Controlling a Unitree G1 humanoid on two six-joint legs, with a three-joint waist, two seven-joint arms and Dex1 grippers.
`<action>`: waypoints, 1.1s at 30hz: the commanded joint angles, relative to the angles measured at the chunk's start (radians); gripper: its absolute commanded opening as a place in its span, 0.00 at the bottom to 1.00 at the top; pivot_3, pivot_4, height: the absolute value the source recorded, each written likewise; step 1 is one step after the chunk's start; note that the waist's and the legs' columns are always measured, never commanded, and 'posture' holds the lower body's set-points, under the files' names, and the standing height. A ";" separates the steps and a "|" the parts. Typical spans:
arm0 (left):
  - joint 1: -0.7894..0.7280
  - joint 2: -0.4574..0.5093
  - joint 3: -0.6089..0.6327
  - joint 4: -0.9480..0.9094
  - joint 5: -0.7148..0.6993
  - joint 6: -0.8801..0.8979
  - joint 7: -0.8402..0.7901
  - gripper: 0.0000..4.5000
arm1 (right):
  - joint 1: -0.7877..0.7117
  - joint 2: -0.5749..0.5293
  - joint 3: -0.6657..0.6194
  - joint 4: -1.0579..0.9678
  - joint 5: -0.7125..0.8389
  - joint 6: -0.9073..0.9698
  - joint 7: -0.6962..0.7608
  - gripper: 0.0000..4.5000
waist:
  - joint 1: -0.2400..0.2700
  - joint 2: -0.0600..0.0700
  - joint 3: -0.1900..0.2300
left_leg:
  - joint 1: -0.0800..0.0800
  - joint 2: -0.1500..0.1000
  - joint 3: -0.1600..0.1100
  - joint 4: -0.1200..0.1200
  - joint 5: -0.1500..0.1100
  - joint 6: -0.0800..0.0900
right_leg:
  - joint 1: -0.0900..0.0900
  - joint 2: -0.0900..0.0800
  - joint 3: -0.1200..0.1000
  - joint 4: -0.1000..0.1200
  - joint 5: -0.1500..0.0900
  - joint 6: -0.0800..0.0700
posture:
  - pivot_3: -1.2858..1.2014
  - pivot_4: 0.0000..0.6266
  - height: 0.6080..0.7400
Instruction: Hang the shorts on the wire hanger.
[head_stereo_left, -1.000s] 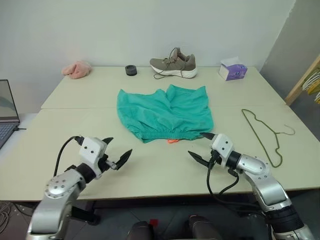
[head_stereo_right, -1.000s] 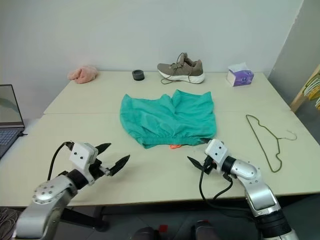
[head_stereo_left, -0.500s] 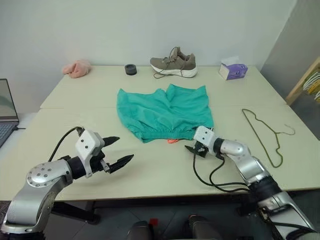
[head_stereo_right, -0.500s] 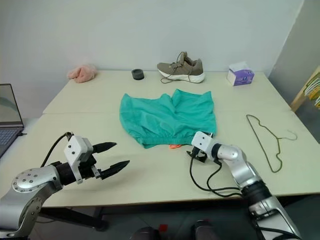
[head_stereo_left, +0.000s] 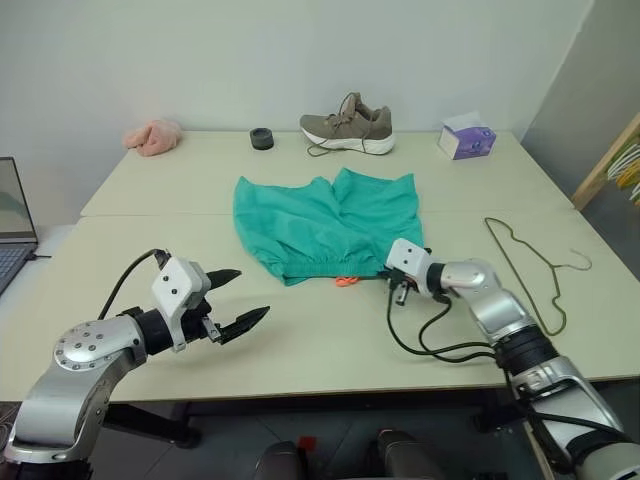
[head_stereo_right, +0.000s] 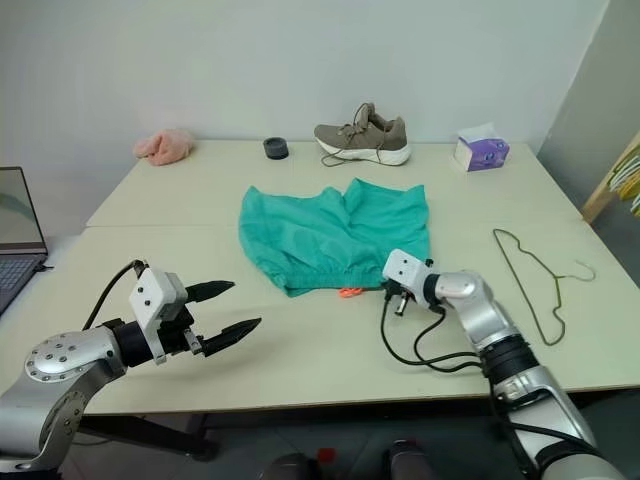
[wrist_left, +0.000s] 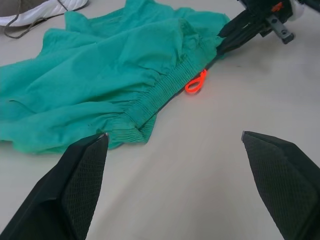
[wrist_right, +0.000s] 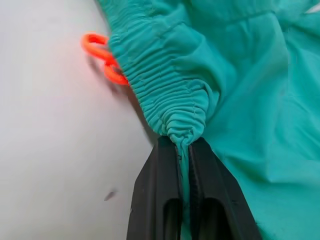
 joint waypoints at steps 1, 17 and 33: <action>0.012 0.011 0.006 -0.040 -0.003 -0.017 -0.018 1.00 | -0.033 -0.139 -0.015 0.009 -0.002 -0.073 0.146 0.01 | 0.004 0.000 0.000 | 0.000 0.000 0.000 0.000 0.000 0.000 | 0.000 0.000 -0.001 0.000 0.000 0.000 | 0.53 0.11 1.00; -0.019 0.005 -0.044 -0.014 0.007 -0.029 -0.048 1.00 | -0.250 -0.326 0.048 0.332 -0.148 -0.568 0.308 0.57 | -0.018 0.001 0.002 | -0.001 0.000 0.002 -0.001 0.000 0.000 | -0.003 0.001 0.003 0.001 0.000 -0.001 | 0.51 0.12 1.00; -0.010 0.023 0.001 0.080 0.031 -0.074 -0.082 1.00 | 0.145 -0.090 0.018 -0.489 0.044 0.005 0.082 1.00 | -0.009 0.001 0.003 | 0.000 0.000 0.002 0.001 0.000 0.000 | -0.003 -0.005 0.002 0.002 -0.002 0.005 | 0.51 0.14 1.00</action>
